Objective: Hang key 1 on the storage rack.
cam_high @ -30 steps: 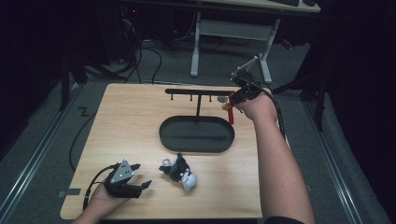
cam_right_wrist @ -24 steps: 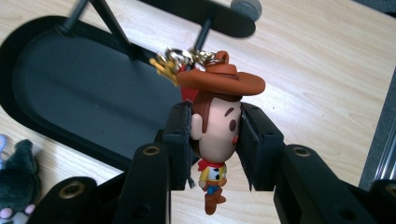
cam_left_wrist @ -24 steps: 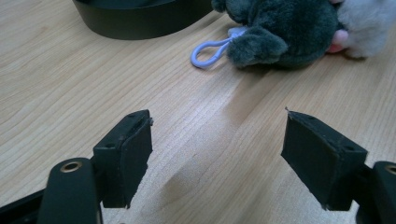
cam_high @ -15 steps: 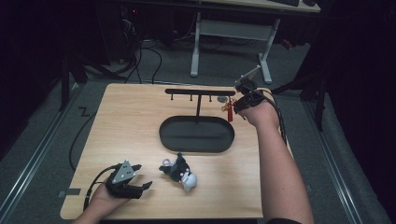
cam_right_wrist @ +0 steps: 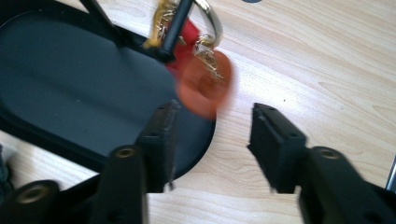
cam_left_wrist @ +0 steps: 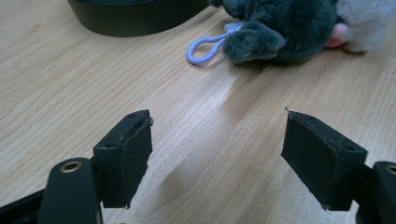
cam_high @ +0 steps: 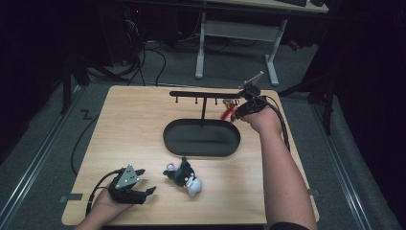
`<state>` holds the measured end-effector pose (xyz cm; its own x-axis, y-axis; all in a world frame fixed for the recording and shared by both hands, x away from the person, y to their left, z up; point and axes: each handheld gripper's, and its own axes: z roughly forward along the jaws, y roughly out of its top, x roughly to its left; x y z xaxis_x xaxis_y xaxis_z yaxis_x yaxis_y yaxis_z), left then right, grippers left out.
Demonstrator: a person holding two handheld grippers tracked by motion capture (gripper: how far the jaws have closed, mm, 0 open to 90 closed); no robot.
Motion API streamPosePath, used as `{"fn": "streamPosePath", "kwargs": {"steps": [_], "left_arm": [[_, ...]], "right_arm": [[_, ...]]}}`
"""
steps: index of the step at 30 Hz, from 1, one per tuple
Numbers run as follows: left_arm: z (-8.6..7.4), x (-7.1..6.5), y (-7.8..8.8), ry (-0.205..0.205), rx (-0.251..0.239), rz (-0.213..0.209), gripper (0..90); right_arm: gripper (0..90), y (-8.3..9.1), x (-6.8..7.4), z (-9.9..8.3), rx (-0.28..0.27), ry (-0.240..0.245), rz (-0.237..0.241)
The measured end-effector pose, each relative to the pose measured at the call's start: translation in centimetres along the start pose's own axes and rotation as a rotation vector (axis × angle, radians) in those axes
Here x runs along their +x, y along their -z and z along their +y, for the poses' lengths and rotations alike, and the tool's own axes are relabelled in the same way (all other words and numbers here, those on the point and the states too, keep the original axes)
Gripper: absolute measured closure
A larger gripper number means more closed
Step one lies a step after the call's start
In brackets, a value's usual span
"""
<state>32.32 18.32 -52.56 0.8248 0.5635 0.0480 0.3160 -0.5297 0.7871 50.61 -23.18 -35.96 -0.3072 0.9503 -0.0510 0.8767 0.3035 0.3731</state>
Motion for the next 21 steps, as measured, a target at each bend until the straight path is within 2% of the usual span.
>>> {"fn": "streamPosePath", "kwargs": {"steps": [6, 12, 13, 14, 18, 19, 20, 21], "left_arm": [[0.0, 0.0, 0.0, 0.002, -0.006, 0.001, 24.4], [0.2, -0.1, -0.1, 0.004, -0.012, 0.0, 25.0], [0.2, -0.1, -0.1, 0.004, -0.012, 0.0, 25.2], [0.3, -0.1, -0.1, 0.005, -0.012, -0.001, 25.4], [0.5, -0.3, -0.2, 0.006, -0.009, -0.006, 26.4], [0.5, -0.3, -0.2, 0.006, -0.009, -0.006, 26.7], [0.5, -0.4, -0.3, 0.007, -0.01, -0.009, 27.1], [0.5, -0.4, -0.4, 0.008, -0.009, -0.011, 27.4]], "right_arm": [[44.9, -0.4, 0.1, -1.4, -0.005, -0.01, 0.006], [42.8, -0.6, 0.6, -4.7, -0.023, -0.007, 0.017], [42.8, -0.6, 0.6, -4.7, -0.023, -0.007, 0.017], [41.6, -0.9, 1.1, -6.3, -0.039, 0.012, 0.022], [40.3, -1.5, 1.8, -9.5, -0.081, 0.017, 0.044], [40.3, -1.5, 1.8, -9.5, -0.081, 0.017, 0.044], [39.8, -2.0, 2.2, -11.3, -0.114, 0.025, 0.04], [39.7, -2.2, 2.3, -11.9, -0.126, 0.026, 0.042]]}}
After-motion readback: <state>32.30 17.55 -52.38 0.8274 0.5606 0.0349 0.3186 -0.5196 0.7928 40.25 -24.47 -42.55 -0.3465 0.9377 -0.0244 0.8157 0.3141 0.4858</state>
